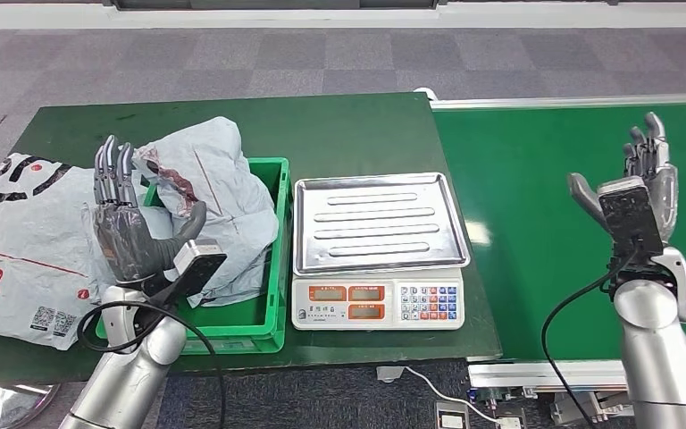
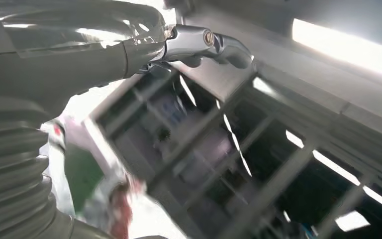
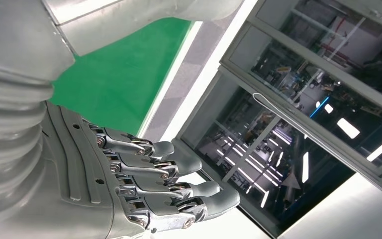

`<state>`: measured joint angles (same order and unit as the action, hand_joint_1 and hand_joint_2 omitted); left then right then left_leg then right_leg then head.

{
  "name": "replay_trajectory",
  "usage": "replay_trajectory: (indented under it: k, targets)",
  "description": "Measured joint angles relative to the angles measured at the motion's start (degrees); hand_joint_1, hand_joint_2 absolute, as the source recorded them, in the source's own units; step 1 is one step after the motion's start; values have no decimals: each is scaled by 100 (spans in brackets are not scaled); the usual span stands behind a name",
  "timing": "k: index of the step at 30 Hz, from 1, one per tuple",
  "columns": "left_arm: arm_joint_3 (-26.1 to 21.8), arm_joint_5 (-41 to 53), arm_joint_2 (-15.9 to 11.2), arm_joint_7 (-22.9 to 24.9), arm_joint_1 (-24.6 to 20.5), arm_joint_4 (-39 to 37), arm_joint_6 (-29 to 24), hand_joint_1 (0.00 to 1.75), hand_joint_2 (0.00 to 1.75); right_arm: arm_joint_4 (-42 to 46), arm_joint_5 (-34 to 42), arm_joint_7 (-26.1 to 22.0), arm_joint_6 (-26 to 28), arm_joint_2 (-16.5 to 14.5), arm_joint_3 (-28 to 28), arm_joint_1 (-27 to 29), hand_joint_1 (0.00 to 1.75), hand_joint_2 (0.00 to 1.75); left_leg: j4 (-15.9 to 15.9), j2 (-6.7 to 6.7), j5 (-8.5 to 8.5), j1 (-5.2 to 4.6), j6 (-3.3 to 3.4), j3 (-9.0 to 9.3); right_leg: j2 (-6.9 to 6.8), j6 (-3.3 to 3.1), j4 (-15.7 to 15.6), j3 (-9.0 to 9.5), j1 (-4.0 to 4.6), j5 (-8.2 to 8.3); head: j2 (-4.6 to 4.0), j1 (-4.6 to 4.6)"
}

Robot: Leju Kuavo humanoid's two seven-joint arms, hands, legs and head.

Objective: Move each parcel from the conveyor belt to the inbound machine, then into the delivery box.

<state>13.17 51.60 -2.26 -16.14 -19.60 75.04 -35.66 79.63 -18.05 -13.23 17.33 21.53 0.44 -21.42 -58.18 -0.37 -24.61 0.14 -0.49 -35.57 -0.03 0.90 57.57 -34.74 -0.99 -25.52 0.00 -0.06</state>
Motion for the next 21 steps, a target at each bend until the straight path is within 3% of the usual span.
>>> replay_trajectory:
  k: [1, 5, 7, 11, 16, 21]
  targets:
    - [18, -530, 85, -109, -190, -85, 474, 0, 175, -84, -60, -24, 2, -56, 54, -88, 0, 175, -1, -2, 6, 1, 1, -5, -2, 1, 0, -4, 1, 4, 0, 0]
    - [228, -4538, 895, -199, -1630, -1146, 3540, 0, 0, -825, 153, -332, 255, -589, 500, -692, 0, 175, -2, -15, 42, 1, 8, -22, -16, 9, 0, -9, 1, 38, 0, -1]
    - [369, -5828, 1325, -259, -2226, -1846, 4113, 0, 0, -1201, 591, -544, 243, -822, 664, -912, 0, 175, -3, -23, 53, -1, 10, -26, -18, 13, 0, -9, -1, 50, 0, 0]
    - [752, -6345, 1947, -555, -2947, -3029, 3618, 0, 175, -1710, 1433, -791, -52, -1197, 762, -1175, 0, 175, -5, -13, 56, -8, 10, -26, -5, 14, -2, -15, -7, 62, 0, 0]
    - [1722, -7412, 2230, -902, -3252, -3919, 2792, 0, 175, -2089, 1896, -949, -421, -1508, 775, -1385, 0, 175, -2, -15, 55, -6, 9, -30, -7, 11, -2, -22, -5, 57, 0, -1]
    - [2510, -7754, 2304, -1301, -3265, -4468, 2286, 0, 175, -2284, 1704, -1025, -274, -1705, 799, -1451, 0, 175, 0, -10, 54, -3, 8, -30, -4, 10, -2, -25, -2, 55, 0, -1]
